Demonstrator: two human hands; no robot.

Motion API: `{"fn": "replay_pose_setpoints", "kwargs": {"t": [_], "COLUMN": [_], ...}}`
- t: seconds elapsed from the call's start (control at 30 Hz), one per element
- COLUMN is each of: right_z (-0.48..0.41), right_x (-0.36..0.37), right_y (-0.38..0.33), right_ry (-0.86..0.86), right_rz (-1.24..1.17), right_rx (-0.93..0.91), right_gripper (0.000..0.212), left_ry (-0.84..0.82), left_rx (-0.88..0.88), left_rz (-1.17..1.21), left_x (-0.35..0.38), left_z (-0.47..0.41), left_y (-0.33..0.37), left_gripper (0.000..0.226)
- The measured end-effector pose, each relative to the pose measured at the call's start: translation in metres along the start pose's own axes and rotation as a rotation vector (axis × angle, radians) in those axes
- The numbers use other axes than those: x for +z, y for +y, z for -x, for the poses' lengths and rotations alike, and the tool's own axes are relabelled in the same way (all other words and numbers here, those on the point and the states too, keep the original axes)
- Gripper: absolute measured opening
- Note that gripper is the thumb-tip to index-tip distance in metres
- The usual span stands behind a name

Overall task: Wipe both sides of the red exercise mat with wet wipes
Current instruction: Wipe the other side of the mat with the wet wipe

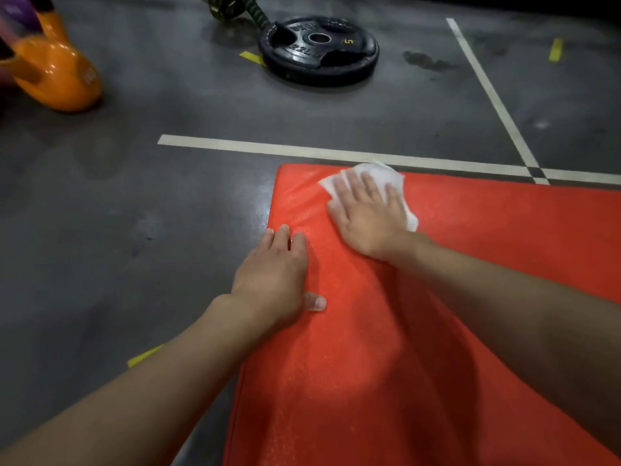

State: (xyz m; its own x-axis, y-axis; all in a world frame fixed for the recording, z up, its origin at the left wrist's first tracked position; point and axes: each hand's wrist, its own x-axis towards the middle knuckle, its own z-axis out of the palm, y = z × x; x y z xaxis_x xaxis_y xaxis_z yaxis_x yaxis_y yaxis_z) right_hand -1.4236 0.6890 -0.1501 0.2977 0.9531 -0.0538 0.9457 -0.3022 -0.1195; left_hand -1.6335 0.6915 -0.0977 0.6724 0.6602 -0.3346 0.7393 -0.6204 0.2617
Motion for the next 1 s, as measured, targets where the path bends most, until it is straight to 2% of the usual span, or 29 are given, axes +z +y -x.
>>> {"fn": "replay_pose_setpoints", "kwargs": {"t": [0.07, 0.17, 0.2, 0.3, 0.33, 0.37, 0.4, 0.47, 0.5, 0.6, 0.67, 0.7, 0.73, 0.8, 0.83, 0.93, 0.97, 1.0], "right_z": [-0.009, -0.035, -0.037, -0.018, -0.015, -0.021, -0.030, -0.034, -0.030, 0.009, 0.021, 0.016, 0.012, 0.013, 0.019, 0.055, 0.057, 0.052], "right_x": [-0.007, -0.020, -0.016, -0.003, -0.005, -0.010, -0.016, -0.020, -0.015, 0.002, -0.005, -0.010, -0.015, -0.012, -0.008, 0.000, -0.003, -0.007], "right_y": [0.012, 0.023, 0.010, -0.030, -0.026, -0.015, -0.004, 0.003, -0.009, -0.046, -0.030, -0.018, -0.010, -0.016, -0.029, -0.042, -0.033, -0.023], "right_ry": [0.011, -0.023, -0.052, -0.035, -0.013, 0.038, 0.073, -0.007, -0.045, -0.035, 0.012, 0.054, 0.058, -0.054, -0.086, -0.094, -0.096, -0.086], "right_rz": [0.017, -0.022, -0.034, 0.002, 0.022, 0.062, 0.082, 0.021, -0.023, -0.012, -0.008, -0.003, -0.011, -0.015, 0.002, -0.012, -0.008, 0.000], "right_rx": [-0.090, 0.202, 0.203, -0.193, -0.297, -0.324, -0.211, 0.105, 0.149, -0.223, -0.357, -0.293, -0.153, 0.093, 0.069, -0.247, -0.283, -0.241], "right_gripper": [0.069, 0.059, 0.060, 0.062, 0.060, 0.056, 0.055, 0.057, 0.058, 0.069, 0.067, 0.060, 0.055, 0.056, 0.058, 0.067, 0.066, 0.062], "left_ry": [-0.002, -0.005, -0.006, -0.006, -0.003, -0.003, -0.007, 0.000, 0.009, 0.029, 0.052, 0.054, 0.054, 0.052, 0.041, -0.002, 0.001, -0.002], "left_rx": [0.001, 0.003, 0.002, 0.003, 0.003, 0.000, 0.000, -0.004, -0.003, 0.008, -0.008, -0.021, -0.029, -0.042, -0.044, -0.032, -0.033, -0.032], "left_rz": [0.014, 0.040, 0.047, 0.058, 0.056, 0.057, 0.061, 0.069, 0.071, 0.105, 0.165, 0.198, 0.223, 0.251, 0.262, 0.305, 0.318, 0.322], "left_x": [0.001, 0.003, 0.004, 0.004, 0.005, 0.006, 0.006, 0.007, 0.007, 0.004, 0.006, 0.007, 0.007, 0.006, 0.004, -0.001, 0.000, 0.002], "left_z": [0.001, -0.002, -0.002, -0.001, -0.001, 0.000, 0.001, 0.000, 0.000, 0.004, 0.009, 0.011, 0.012, 0.014, 0.014, 0.016, 0.019, 0.023], "left_y": [-0.002, -0.003, -0.003, -0.003, -0.003, -0.004, -0.004, -0.004, -0.004, -0.001, -0.001, -0.002, -0.002, -0.003, -0.002, -0.002, -0.004, -0.006], "left_gripper": [0.115, 0.116, 0.116, 0.116, 0.116, 0.116, 0.115, 0.116, 0.116, 0.115, 0.115, 0.119, 0.122, 0.126, 0.127, 0.125, 0.122, 0.119]}}
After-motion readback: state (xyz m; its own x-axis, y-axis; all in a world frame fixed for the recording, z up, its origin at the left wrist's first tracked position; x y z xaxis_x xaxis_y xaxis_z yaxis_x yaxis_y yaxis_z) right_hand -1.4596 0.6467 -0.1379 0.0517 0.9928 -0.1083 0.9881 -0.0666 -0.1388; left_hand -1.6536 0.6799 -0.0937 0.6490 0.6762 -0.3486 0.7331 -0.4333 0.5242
